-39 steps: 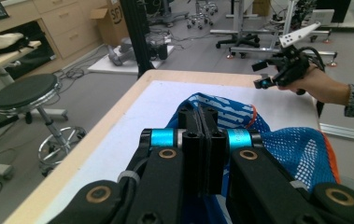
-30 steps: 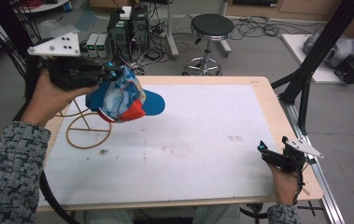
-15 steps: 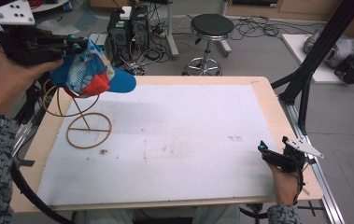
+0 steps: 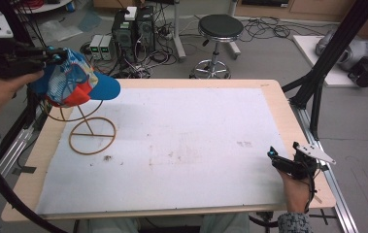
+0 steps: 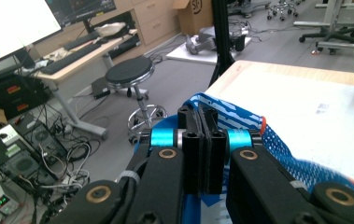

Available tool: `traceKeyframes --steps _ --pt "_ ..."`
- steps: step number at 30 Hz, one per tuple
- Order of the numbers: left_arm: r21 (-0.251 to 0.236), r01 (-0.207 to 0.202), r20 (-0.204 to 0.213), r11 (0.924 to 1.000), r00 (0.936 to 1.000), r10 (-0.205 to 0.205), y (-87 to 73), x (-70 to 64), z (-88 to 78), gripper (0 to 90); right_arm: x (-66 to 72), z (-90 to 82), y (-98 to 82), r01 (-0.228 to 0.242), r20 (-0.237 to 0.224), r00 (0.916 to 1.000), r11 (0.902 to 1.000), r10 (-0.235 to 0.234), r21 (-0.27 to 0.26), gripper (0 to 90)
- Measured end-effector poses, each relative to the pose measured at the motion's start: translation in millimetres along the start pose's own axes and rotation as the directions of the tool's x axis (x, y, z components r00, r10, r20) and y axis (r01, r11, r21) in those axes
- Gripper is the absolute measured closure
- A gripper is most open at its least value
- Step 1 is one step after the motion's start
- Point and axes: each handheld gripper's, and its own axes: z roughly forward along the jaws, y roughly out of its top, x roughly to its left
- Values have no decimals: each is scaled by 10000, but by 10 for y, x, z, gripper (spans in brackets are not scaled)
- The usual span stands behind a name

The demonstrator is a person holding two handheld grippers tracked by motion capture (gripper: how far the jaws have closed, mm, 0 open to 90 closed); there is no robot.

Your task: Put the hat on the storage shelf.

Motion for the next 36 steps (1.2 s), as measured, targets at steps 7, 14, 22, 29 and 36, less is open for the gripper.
traceKeyframes --steps 7,14,22,29,36 --pt "225 168 -238 9996 9996 -162 -177 38 -67 885 -5 1 -4 -16 8 10000 10000 16 10 80" --pt "313 218 -411 9993 9989 -205 -260 70 -174 884 8 10 -3 3 -27 10000 10000 -3 90 80" --pt "408 419 -629 9983 9972 -393 -429 110 -316 885 6 7 -4 50 -18 10000 9999 -49 106 80" --pt "434 485 -687 9979 9966 -455 -581 115 -391 885 20 14 -3 54 -27 10000 9999 -54 96 80" --pt "204 463 -607 9987 9971 -450 -758 103 -398 884 23 12 -4 84 -9 10000 9999 -84 116 80"
